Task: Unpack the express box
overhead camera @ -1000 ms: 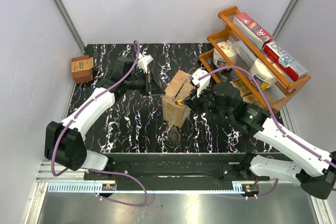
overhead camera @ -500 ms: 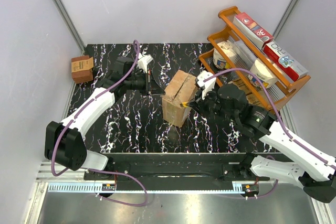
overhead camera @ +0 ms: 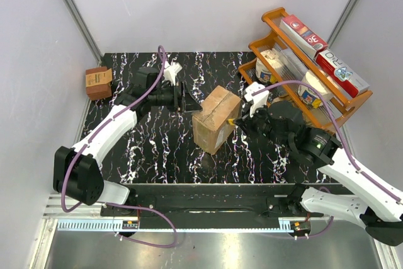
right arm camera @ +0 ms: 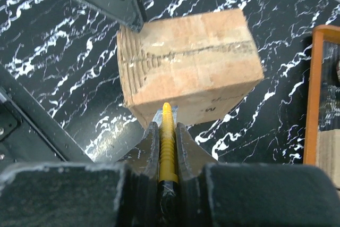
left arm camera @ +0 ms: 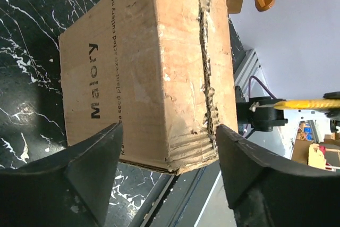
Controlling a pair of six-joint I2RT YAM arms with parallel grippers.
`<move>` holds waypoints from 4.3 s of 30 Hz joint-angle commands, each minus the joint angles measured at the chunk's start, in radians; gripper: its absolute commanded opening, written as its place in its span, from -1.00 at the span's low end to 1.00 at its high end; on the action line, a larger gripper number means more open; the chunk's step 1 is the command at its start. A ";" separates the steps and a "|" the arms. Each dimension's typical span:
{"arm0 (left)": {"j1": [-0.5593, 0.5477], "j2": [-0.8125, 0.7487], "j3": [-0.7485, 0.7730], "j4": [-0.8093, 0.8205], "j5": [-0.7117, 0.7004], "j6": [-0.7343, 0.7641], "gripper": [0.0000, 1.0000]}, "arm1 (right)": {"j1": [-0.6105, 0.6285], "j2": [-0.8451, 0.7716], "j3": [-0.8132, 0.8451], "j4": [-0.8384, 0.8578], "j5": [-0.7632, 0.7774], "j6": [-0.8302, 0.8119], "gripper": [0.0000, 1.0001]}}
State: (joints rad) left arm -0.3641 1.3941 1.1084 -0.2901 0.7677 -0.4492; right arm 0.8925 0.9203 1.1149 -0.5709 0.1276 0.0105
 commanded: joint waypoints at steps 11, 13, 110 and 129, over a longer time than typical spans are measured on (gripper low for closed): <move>-0.004 -0.138 0.062 -0.015 -0.186 0.013 0.71 | -0.007 0.121 0.109 0.186 0.484 0.006 -1.00; -0.004 -0.182 0.042 -0.052 -0.298 0.018 0.49 | -0.053 0.170 0.128 0.184 0.514 0.028 -1.00; -0.365 -0.438 -0.364 0.138 -0.931 -0.152 -0.23 | -0.372 0.455 0.249 0.169 0.227 0.293 -1.00; -0.224 -0.390 -0.418 0.267 -0.604 -0.183 -0.20 | -0.411 0.595 0.344 0.117 -0.293 0.334 -1.00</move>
State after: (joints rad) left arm -0.6514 0.9623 0.6712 -0.1226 0.0837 -0.6037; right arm 0.4831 1.6089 1.4708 -0.4259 -0.0494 0.2844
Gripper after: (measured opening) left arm 0.395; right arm 0.152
